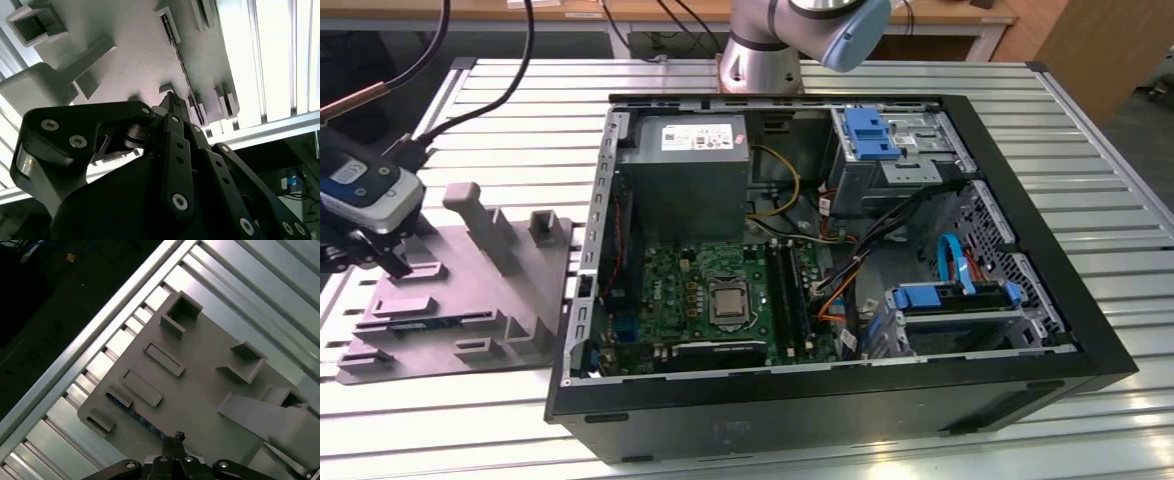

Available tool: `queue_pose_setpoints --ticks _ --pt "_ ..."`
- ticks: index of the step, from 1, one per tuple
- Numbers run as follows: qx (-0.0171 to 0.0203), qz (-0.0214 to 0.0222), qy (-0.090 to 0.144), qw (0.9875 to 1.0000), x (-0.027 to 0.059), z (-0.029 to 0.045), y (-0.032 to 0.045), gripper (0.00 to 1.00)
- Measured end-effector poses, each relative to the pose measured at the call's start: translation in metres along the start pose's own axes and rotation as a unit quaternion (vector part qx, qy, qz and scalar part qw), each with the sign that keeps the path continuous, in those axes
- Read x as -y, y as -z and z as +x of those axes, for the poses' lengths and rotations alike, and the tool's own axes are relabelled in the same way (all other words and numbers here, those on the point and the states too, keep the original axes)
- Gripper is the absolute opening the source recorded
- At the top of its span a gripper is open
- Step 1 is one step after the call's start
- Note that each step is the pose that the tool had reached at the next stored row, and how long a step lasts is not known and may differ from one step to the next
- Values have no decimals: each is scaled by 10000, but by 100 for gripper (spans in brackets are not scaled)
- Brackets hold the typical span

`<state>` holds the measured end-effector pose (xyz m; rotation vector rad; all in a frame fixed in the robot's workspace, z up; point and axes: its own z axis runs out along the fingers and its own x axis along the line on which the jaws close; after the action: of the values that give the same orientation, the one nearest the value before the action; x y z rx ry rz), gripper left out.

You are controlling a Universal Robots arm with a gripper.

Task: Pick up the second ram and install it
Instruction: 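Pick up the second ram and move it above second insertion slot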

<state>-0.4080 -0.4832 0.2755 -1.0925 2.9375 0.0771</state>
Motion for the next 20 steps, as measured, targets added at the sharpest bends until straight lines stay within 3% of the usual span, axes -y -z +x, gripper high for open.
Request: queue_pose_setpoints --ticks 5,10,15,20 --pt "-20 -10 449 9990 1 0 -22 11" --pt "-40 -21 905 9959 2 1 -44 11" --pt "-59 -31 1357 9907 3 2 -73 11" --pt "-79 -42 1803 9836 5 3 -111 11"
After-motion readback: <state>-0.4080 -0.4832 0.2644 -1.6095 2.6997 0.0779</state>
